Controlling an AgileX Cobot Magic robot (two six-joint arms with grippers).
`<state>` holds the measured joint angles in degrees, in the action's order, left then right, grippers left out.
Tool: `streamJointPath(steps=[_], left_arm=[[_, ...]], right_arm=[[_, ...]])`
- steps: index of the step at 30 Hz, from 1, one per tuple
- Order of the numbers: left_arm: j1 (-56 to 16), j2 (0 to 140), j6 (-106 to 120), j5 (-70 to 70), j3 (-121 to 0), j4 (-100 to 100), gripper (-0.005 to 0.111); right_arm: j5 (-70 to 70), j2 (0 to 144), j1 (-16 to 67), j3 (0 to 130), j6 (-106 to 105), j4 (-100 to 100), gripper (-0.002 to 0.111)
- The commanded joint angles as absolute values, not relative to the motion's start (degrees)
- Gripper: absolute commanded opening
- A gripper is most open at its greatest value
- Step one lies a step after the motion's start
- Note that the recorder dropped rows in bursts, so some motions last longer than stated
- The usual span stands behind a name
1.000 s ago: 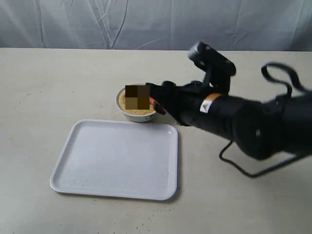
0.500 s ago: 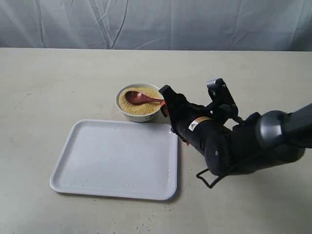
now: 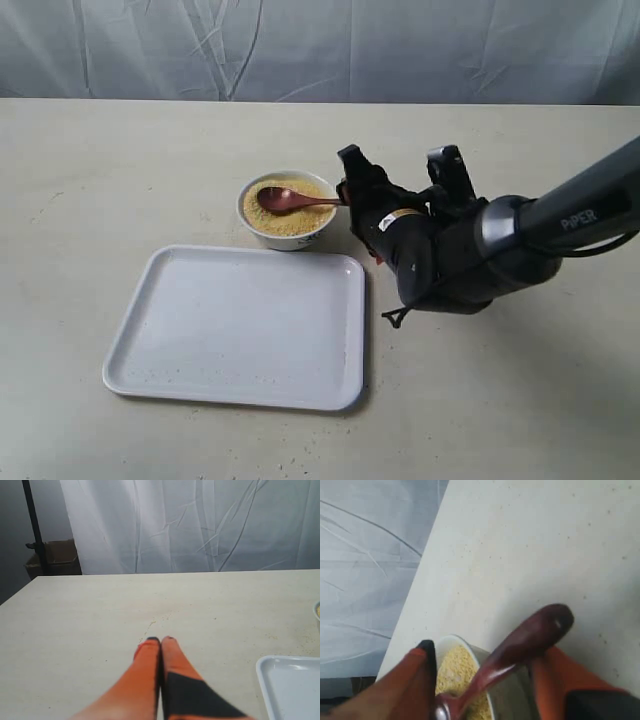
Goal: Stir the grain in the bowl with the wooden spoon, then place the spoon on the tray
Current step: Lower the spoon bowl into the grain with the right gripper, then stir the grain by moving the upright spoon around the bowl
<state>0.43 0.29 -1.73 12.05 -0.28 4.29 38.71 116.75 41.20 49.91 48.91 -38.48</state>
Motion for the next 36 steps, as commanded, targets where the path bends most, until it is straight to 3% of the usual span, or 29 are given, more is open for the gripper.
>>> streamJointPath(steps=[1,6,7,8,10,18,21,25,36], left_arm=[[0.48,0.00,-1.90,11.75,0.00,4.09,0.000],[0.48,0.00,-1.90,11.75,0.00,4.09,0.000],[0.48,0.00,-1.90,11.75,0.00,4.09,0.000],[0.48,0.00,-1.90,11.75,0.00,4.09,0.000],[0.48,0.00,-1.90,11.75,0.00,4.09,0.000],[0.48,0.00,-1.90,11.88,0.00,4.09,0.000],[0.48,0.00,-1.90,11.88,0.00,4.09,0.000],[0.48,0.00,-1.90,11.88,0.00,4.09,0.000],[0.48,0.00,-1.90,11.88,0.00,4.09,0.000]], right_arm=[[39.40,117.50,40.62,51.37,48.61,-41.59,0.048],[39.21,120.01,40.62,53.59,48.61,-41.59,0.039],[39.32,120.28,40.62,53.74,48.61,-41.59,0.033],[39.48,120.50,40.62,53.74,48.61,-41.59,0.018],[40.54,120.50,40.62,53.74,48.61,-41.82,-0.001],[51.01,118.36,40.62,53.74,47.62,-37.09,0.003],[61.40,117.51,40.62,53.97,35.78,-25.71,0.003],[59.36,116.84,40.62,55.16,13.78,-20.72,0.003],[50.78,116.73,40.62,56.93,-6.67,-19.63,-0.001]])
